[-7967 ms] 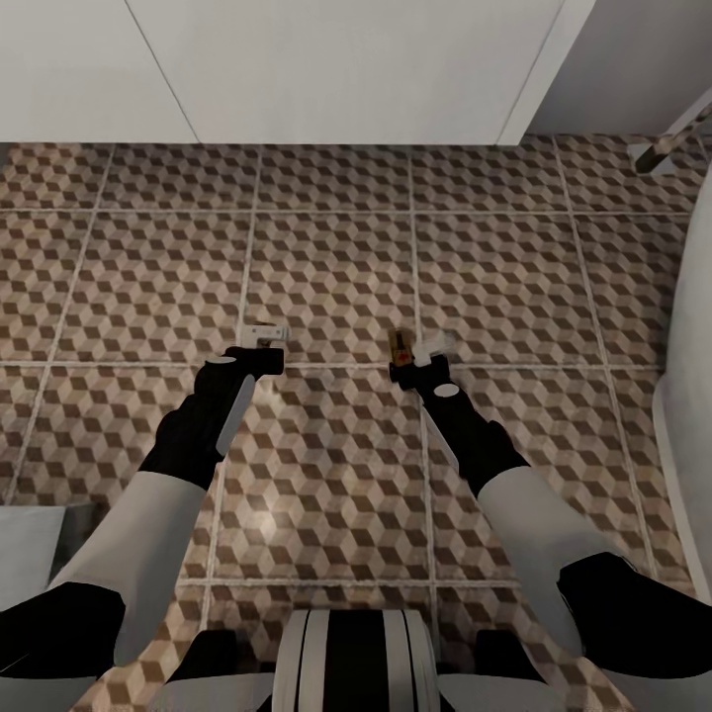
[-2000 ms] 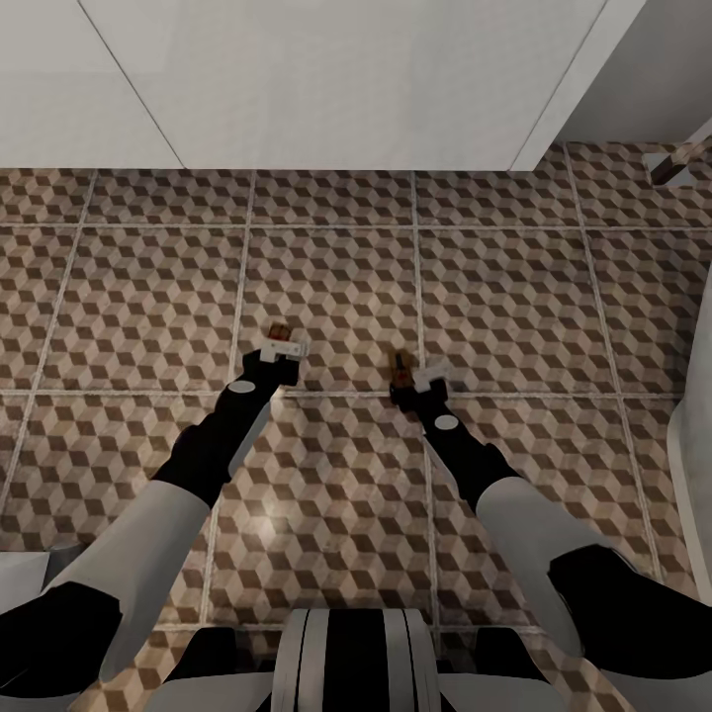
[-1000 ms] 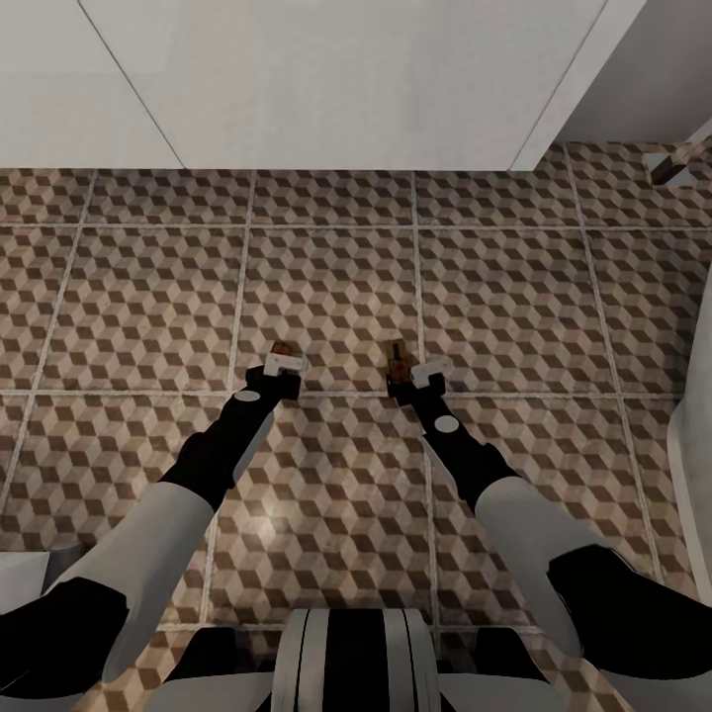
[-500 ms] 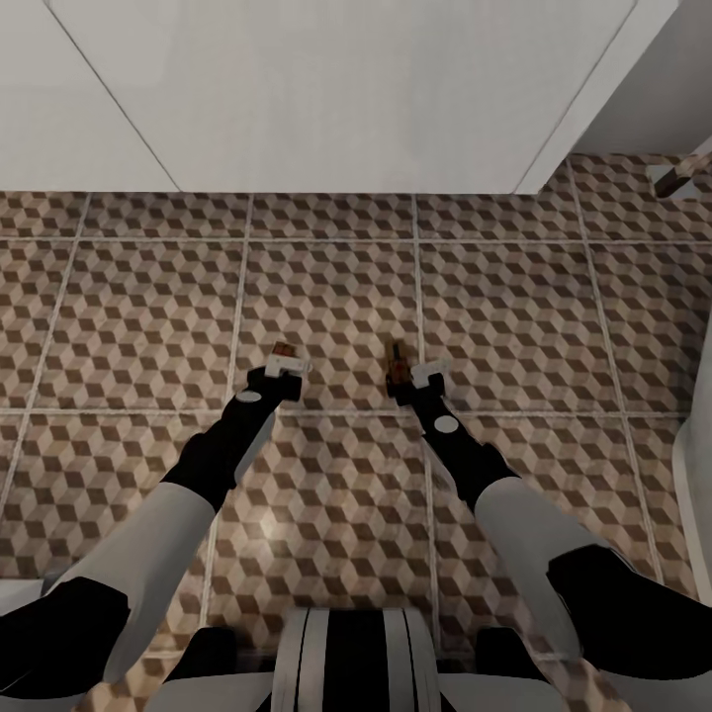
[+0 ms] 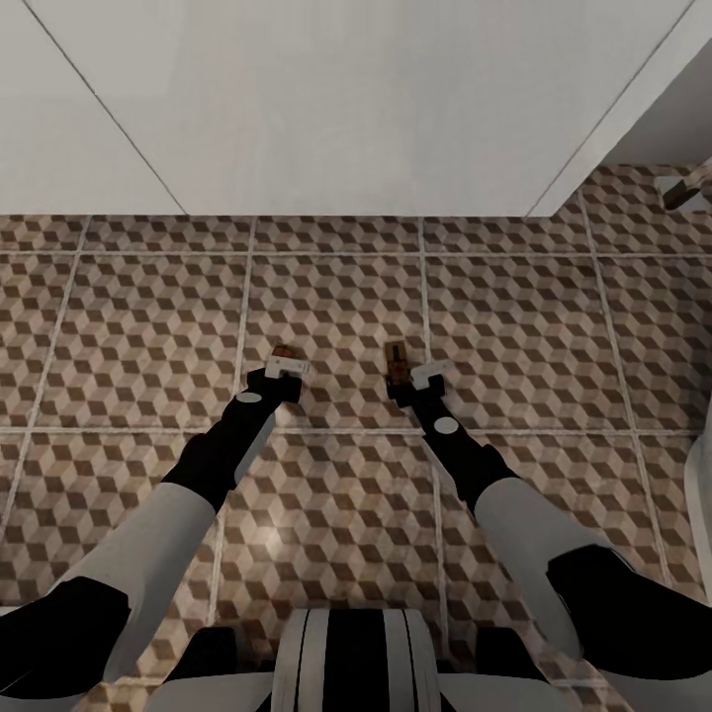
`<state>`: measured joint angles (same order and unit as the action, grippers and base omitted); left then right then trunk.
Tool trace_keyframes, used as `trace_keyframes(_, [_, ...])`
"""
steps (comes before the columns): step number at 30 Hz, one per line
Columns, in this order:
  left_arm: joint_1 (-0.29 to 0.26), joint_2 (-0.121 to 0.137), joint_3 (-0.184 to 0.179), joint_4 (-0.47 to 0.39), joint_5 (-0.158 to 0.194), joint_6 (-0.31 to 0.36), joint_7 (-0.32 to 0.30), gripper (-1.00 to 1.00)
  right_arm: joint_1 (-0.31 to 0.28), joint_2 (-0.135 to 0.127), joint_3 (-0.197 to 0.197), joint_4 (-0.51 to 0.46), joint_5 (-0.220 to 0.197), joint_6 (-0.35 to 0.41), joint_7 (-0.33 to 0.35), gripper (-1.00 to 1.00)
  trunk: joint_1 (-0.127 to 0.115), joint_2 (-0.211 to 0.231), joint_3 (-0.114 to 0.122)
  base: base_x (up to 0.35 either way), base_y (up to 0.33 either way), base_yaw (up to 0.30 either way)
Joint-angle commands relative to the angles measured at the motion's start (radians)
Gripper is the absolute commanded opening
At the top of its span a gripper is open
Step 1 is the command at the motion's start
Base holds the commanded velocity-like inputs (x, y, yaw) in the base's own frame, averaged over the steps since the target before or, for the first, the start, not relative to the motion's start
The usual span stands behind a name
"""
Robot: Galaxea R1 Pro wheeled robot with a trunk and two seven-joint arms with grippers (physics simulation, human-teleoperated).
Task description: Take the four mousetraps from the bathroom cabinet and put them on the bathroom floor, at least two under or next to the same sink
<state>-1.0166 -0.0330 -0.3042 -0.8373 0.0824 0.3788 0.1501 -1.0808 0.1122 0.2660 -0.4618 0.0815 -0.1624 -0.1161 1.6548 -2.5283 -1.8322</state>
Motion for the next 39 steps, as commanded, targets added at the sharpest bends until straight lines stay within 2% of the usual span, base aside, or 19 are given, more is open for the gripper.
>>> trace_keyframes(1, [0.000, 0.001, -0.004, -0.001, 0.005, 0.005, 0.009, -1.00, -0.001, 0.000, 0.004, 0.002, 0.005, -0.002, -0.007, -1.00, 0.000, 0.000, 0.000, 0.097, 0.174, 0.000])
trace_keyframes(14, [0.000, 0.001, -0.004, 0.002, 0.005, 0.005, 0.009, -1.00, -0.001, 0.000, 0.004, 0.003, 0.004, -0.002, -0.007, -1.00, 0.000, 0.000, 0.000, 0.039, 0.060, 0.000])
trace_keyframes(26, [0.000, 0.001, -0.004, 0.006, 0.005, 0.005, 0.009, -1.00, -0.001, 0.000, 0.005, 0.004, 0.005, -0.002, -0.007, -1.00, 0.000, 0.000, 0.000, 0.170, 0.085, 0.000])
trace_keyframes(39, [0.000, 0.000, -0.004, 0.013, 0.005, 0.003, 0.009, -1.00, -0.001, 0.001, 0.006, 0.067, 0.009, -0.002, -0.007, -1.00, 0.000, 0.000, 0.000, 0.020, 0.007, 0.000])
